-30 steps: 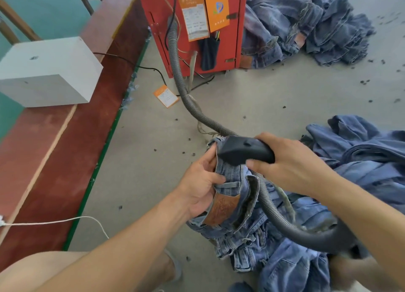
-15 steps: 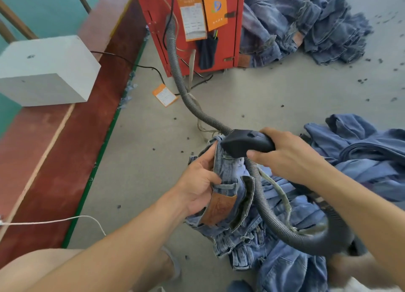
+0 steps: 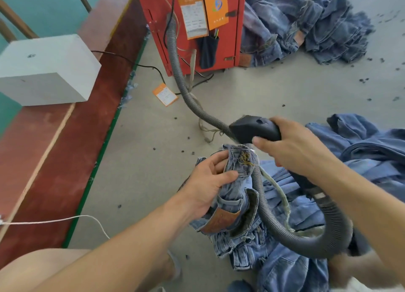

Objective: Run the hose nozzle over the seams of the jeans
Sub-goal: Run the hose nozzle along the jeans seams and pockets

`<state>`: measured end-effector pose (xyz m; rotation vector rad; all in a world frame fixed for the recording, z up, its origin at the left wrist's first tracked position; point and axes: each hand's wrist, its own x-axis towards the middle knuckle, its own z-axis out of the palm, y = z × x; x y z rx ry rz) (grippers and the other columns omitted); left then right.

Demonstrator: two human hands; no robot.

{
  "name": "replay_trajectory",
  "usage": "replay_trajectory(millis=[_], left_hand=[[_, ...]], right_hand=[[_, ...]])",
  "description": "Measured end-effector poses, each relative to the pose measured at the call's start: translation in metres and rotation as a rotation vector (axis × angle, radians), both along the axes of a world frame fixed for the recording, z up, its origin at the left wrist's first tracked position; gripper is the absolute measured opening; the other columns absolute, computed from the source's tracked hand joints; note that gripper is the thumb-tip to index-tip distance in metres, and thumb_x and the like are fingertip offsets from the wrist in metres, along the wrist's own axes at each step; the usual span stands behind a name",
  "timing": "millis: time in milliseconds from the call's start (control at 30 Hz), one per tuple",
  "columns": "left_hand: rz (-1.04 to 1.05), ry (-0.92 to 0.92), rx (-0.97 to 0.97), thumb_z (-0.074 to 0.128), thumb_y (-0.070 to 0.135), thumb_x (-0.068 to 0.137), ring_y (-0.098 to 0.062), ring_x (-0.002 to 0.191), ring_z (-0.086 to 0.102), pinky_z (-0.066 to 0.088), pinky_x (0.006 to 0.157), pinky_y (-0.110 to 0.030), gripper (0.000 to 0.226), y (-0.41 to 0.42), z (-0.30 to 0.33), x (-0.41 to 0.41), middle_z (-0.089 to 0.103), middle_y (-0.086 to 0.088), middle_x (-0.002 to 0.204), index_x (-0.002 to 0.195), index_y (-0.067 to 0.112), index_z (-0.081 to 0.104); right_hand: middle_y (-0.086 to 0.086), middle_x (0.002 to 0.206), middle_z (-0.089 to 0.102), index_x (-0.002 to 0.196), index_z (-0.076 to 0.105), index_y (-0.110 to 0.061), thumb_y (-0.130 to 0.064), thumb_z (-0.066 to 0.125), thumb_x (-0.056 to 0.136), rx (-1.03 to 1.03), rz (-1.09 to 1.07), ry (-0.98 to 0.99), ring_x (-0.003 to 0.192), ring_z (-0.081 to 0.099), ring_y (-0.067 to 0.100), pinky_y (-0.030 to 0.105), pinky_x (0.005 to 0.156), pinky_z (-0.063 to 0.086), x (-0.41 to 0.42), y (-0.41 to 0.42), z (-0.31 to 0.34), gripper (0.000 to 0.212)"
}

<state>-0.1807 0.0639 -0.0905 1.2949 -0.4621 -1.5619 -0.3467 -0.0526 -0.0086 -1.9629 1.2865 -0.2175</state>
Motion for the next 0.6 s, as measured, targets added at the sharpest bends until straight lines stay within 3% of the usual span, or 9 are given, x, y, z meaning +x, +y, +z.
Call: replay_trajectory(millis=[100,233,333,433,500,600], left_hand=[[0.01,-0.046,-0.025,0.058,-0.015,0.095,-0.023,0.119,0.069,0.057,0.099,-0.039,0.052,0.0,0.001,0.001,0.074,-0.004,0.126,0.135,0.018,0.056],[-0.022,-0.167,-0.053,0.062,-0.013,0.094,-0.019,0.121,0.068,0.055,0.102,-0.036,0.058,0.001,0.0,0.001,0.073,-0.002,0.128,0.142,0.017,0.05],[-0.042,-0.2,-0.042,0.062,-0.013,0.094,-0.023,0.116,0.07,0.057,0.097,-0.039,0.056,0.003,-0.004,0.002,0.075,-0.004,0.124,0.139,0.017,0.052],[-0.068,-0.228,-0.02,0.059,-0.016,0.093,-0.023,0.112,0.072,0.058,0.092,-0.04,0.056,0.004,-0.006,0.003,0.076,-0.003,0.12,0.136,0.018,0.055],[-0.077,-0.244,-0.005,0.056,-0.021,0.09,-0.022,0.106,0.073,0.057,0.087,-0.037,0.06,0.003,-0.007,0.005,0.077,-0.004,0.116,0.139,0.014,0.054],[-0.104,-0.337,-0.022,0.06,-0.019,0.085,-0.021,0.101,0.072,0.053,0.085,-0.039,0.071,0.004,-0.007,0.006,0.079,-0.001,0.111,0.131,0.035,0.059]], right_hand=[[0.002,0.069,0.067,0.097,0.061,-0.03,-0.037,0.073,0.093,0.113,-0.012,-0.047,0.053,0.063,0.016,0.045,0.062,0.057,-0.014,-0.005,0.009,0.014],[-0.011,0.067,0.067,0.091,0.058,-0.038,-0.044,0.073,0.09,0.062,0.211,0.186,0.055,0.062,0.002,0.027,0.055,0.044,-0.014,0.005,0.01,0.016],[-0.006,0.072,0.064,0.096,0.057,-0.033,-0.04,0.071,0.093,0.037,0.146,0.127,0.057,0.061,0.01,0.029,0.056,0.045,-0.001,0.005,0.001,0.016],[0.001,0.072,0.066,0.099,0.06,-0.028,-0.037,0.071,0.094,0.064,0.04,0.043,0.057,0.063,0.019,0.04,0.057,0.054,-0.005,-0.007,0.004,0.016],[-0.001,0.063,0.065,0.095,0.063,-0.032,-0.037,0.074,0.092,0.153,0.111,0.043,0.049,0.06,0.013,0.032,0.052,0.051,-0.014,-0.009,0.01,0.013],[-0.01,0.065,0.067,0.093,0.063,-0.034,-0.04,0.074,0.088,0.127,0.266,0.187,0.048,0.059,0.004,0.024,0.05,0.044,-0.011,-0.002,0.01,0.014]])
